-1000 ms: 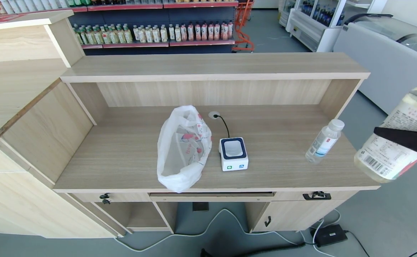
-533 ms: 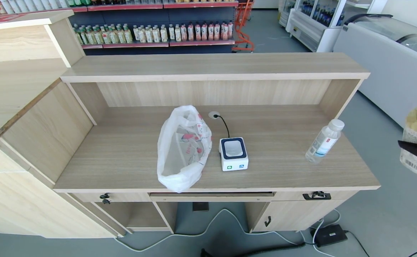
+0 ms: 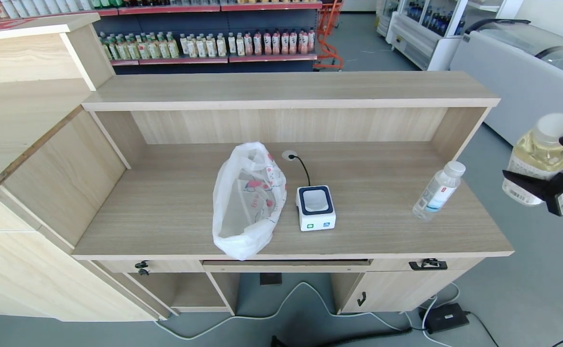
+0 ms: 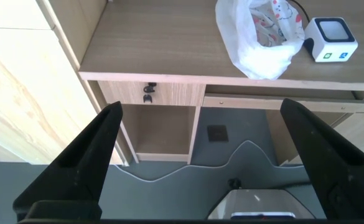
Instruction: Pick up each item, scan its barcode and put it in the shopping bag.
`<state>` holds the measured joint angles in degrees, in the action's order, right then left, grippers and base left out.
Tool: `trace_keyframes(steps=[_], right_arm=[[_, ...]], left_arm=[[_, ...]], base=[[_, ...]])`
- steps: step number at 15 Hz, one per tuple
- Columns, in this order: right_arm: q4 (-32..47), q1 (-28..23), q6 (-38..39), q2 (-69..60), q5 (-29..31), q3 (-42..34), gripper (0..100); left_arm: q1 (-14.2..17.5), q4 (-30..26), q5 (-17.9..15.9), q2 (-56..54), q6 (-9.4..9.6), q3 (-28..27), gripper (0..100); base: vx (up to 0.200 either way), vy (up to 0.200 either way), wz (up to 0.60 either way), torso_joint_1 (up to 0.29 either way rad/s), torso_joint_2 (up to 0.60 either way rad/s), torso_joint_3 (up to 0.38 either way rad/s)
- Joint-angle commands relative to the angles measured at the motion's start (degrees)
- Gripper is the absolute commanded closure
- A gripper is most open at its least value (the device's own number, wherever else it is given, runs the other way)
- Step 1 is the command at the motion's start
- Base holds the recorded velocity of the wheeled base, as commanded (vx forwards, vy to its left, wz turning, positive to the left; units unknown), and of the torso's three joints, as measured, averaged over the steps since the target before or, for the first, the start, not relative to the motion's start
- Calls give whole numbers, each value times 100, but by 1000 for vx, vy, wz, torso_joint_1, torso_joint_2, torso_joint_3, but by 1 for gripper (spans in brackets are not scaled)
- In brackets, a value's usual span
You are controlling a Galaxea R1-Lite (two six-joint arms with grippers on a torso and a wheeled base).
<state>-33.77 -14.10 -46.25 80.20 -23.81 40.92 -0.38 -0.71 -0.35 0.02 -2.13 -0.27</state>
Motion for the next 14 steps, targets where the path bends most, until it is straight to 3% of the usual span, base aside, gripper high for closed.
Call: trace_keyframes(steps=[1, 5, 14], right_arm=[[-359, 136, 2, 444, -1, 30, 100], [-2064, 303, 72, 1314, -36, 197, 100], [-2090, 751, 81, 1305, 113, 214, 100]], left_arm=[[3, 0, 0, -2, -6, 0, 0], [3, 0, 0, -2, 2, 0, 0], [3, 0, -26, -2, 20, 0, 0]], base=[[0, 0, 0, 0, 0, 0], [0, 0, 0, 0, 0, 0], [0, 0, 0, 0, 0, 0]])
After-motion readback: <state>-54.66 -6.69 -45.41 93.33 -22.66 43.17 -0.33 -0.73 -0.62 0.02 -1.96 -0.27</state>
